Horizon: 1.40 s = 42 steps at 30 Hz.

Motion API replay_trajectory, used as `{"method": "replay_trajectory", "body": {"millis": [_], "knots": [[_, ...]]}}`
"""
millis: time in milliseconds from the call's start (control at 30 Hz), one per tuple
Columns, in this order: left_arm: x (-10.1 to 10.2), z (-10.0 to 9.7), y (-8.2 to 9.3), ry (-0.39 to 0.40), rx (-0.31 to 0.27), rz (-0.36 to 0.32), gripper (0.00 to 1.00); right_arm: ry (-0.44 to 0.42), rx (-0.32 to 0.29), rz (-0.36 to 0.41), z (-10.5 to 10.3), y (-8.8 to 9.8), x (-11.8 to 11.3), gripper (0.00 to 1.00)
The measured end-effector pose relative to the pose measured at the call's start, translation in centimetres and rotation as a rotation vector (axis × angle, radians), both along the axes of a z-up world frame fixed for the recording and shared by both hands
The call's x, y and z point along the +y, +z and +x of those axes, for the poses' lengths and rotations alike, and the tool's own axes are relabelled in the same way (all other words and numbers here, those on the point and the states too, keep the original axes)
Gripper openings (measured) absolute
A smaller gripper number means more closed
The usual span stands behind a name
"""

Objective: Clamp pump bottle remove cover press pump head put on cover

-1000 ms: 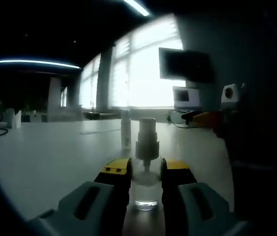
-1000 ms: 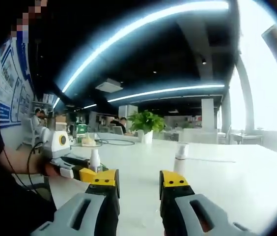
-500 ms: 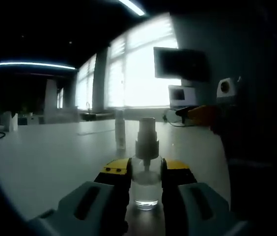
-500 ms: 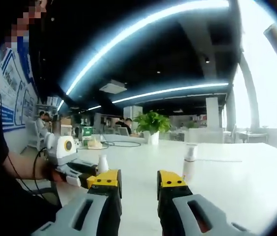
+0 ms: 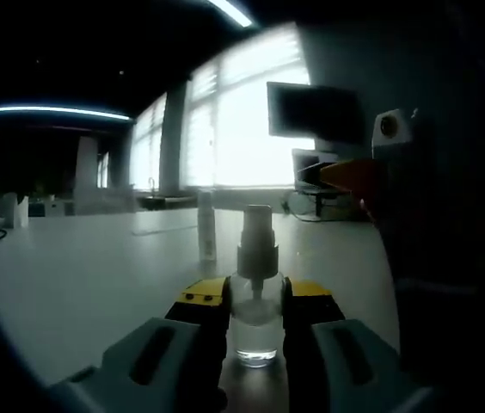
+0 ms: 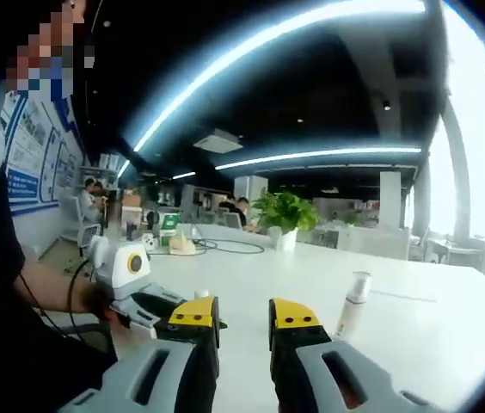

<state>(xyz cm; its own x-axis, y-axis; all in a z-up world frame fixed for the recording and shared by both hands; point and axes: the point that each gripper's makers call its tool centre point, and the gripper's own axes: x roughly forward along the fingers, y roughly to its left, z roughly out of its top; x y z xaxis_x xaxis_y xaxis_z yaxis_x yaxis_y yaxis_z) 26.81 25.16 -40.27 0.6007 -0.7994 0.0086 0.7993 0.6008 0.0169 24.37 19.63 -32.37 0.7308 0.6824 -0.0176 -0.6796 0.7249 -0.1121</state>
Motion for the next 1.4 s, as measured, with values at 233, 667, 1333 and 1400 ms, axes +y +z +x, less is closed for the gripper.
{"method": "replay_trajectory", "body": {"millis": [233, 667, 1333, 1400], "knots": [[-0.1, -0.1, 0.0, -0.005, -0.005, 0.002, 0.15, 0.039, 0.007, -0.027, 0.2, 0.7, 1.4, 0.18], [0.3, 0.2, 0.3, 0.007, -0.013, -0.004, 0.15, 0.062, 0.011, -0.099, 0.7, 0.6, 2.5, 0.18], [0.4, -0.1, 0.2, 0.007, -0.003, -0.010, 0.15, 0.243, 0.015, -0.439, 1.0, 0.9, 5.3, 0.17], [0.5, -0.1, 0.2, 0.007, -0.005, -0.010, 0.15, 0.280, 0.021, -0.507, 1.2, 0.7, 5.4, 0.16]]}}
